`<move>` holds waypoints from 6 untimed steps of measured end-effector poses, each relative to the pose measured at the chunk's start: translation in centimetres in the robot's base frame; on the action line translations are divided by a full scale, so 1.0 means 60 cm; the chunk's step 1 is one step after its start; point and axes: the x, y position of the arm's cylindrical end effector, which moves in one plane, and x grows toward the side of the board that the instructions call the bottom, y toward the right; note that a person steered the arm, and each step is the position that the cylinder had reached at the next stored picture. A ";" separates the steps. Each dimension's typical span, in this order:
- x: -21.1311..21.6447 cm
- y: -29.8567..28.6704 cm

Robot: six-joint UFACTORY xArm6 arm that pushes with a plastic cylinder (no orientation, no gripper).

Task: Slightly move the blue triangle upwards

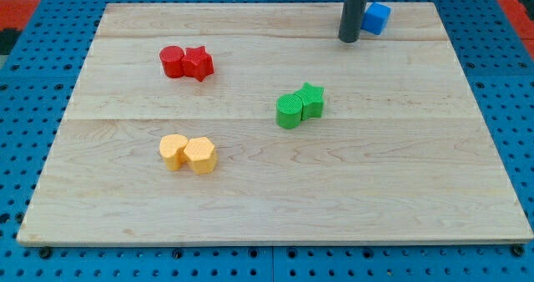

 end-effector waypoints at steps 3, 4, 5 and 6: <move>-0.021 -0.006; -0.038 -0.014; -0.038 -0.014; -0.001 0.036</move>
